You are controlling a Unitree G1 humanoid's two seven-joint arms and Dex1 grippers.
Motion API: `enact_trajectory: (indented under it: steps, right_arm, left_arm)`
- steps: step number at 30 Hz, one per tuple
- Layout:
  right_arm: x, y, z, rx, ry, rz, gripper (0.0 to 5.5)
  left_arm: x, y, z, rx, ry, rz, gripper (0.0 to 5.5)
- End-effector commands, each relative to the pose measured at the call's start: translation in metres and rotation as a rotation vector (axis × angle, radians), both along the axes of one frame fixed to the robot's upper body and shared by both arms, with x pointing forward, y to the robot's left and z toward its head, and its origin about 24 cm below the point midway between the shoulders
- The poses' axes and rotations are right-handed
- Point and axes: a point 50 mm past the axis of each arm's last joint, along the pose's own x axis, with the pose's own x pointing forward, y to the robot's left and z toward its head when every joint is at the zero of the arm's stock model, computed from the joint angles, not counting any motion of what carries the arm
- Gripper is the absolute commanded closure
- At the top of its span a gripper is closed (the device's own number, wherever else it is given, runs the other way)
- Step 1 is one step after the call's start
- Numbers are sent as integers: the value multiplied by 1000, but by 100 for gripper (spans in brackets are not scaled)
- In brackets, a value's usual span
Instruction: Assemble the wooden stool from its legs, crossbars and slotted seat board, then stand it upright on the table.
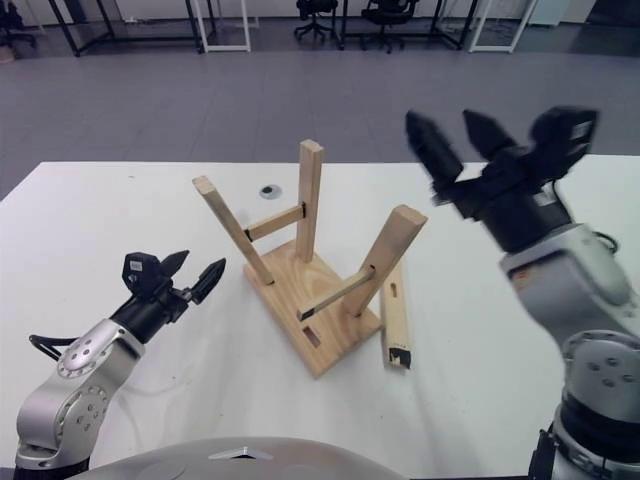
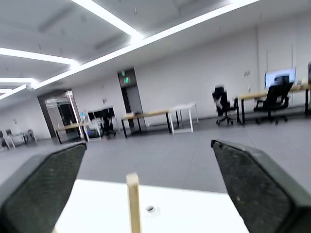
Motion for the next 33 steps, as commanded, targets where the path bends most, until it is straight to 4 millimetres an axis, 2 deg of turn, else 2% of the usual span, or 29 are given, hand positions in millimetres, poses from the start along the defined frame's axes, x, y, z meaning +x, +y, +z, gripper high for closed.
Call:
enact_trajectory:
  steps: [1,3,4,6,9,12,16,19,24,29,31,32,33]
  right_arm:
    - [18,-33,-29,10,185,-201,60]
    - [25,-38,-79,-2,407,-313,60]
    - [25,-31,-107,-71,519,-321,60]
    - [21,-16,-147,-211,678,-264,60]
    - [12,-3,-191,-303,845,-171,60]
    - [5,1,-218,-364,954,-159,60]
    - [-9,18,-232,-430,1032,-88,60]
    - [-13,22,-229,-495,1036,-92,111]
    - [-14,9,-221,-565,1040,-183,205]
    - [-18,4,-232,-556,1096,-164,308]
    - [-10,-4,-225,-540,1042,-196,339]
    - [1,-11,-212,-528,963,-236,339]
    - [17,-24,-191,-548,843,-303,339]
  left_arm:
    - [8,-1,1,16,-17,-9,107]
    - [13,-1,2,20,-25,-19,107]
    - [14,-2,2,21,-29,-24,107]
    - [16,-3,2,25,-30,-34,107]
    - [19,-4,1,38,-31,-50,107]
    - [20,-5,1,46,-35,-52,107]
    - [19,-9,-1,57,-29,-64,107]
    - [18,-10,-2,61,-26,-66,107]
    - [16,-11,-2,66,-24,-64,107]
    - [16,-11,-1,65,-29,-57,107]
    - [22,4,13,60,-79,-6,107]
    - [29,16,29,58,-130,31,107]
    - [38,28,54,49,-209,62,107]
